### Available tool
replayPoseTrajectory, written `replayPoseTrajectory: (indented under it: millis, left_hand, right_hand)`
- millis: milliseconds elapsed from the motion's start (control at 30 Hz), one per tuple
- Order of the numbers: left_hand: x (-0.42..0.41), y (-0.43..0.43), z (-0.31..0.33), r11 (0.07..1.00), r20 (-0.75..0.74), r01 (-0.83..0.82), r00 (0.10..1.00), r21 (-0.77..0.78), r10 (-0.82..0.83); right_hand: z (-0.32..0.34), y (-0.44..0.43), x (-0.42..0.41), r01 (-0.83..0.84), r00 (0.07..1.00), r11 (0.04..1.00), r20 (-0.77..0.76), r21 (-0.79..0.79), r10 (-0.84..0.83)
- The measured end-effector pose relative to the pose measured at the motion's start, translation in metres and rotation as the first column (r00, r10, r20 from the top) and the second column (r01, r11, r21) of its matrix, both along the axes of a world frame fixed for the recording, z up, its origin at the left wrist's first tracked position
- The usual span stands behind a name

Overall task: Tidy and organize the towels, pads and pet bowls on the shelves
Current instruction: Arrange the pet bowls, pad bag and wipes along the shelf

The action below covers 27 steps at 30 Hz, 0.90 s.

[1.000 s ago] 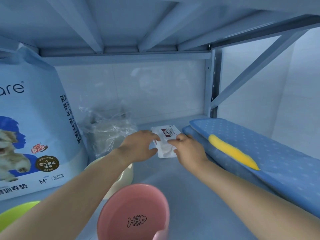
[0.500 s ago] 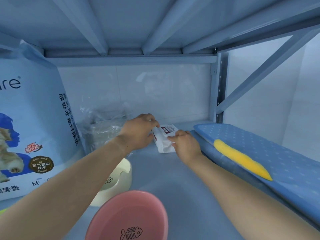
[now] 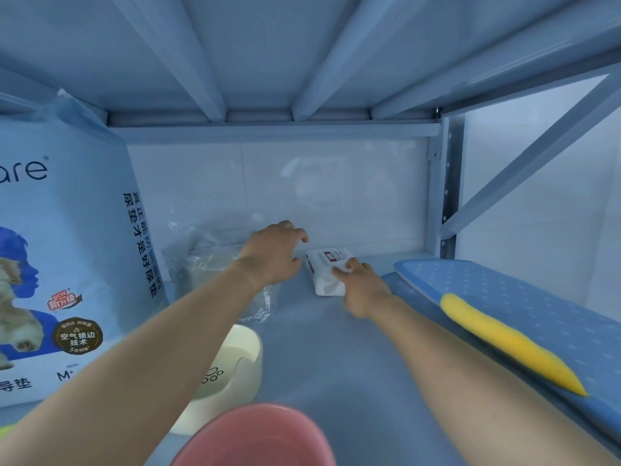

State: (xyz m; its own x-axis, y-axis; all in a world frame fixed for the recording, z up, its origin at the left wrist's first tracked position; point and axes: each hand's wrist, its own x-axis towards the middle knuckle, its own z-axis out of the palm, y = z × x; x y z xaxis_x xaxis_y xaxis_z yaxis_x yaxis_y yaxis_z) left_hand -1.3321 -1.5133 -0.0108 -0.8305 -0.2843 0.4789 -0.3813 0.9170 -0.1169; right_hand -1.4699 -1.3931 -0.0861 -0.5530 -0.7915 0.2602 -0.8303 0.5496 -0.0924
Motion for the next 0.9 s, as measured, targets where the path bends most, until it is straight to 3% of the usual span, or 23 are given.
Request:
replayPoseTrajectory:
  millis: [333,567,700,900]
  left_hand:
    - [0.003,-0.004,-0.002,1.0,0.017,0.003,1.0,-0.018,-0.003]
    - [0.006,0.0,-0.006,0.994,-0.01,-0.057,0.998,-0.097,0.056]
    - [0.008,0.001,-0.014,0.967,-0.027,-0.126,0.992,-0.221,0.123]
    - [0.009,0.0,-0.011,0.981,0.0,-0.087,0.996,-0.171,0.089]
  right_hand:
    - [0.0,0.006,-0.004,-0.027,0.996,1.0,0.082,0.002,0.027]
    - [-0.012,0.014,-0.004,-0.042,0.998,0.98,-0.046,-0.196,0.033]
    - [-0.016,0.009,-0.008,-0.089,0.996,0.986,0.014,-0.14,0.092]
    - [-0.019,0.004,-0.013,-0.068,0.992,0.996,0.106,-0.055,0.073]
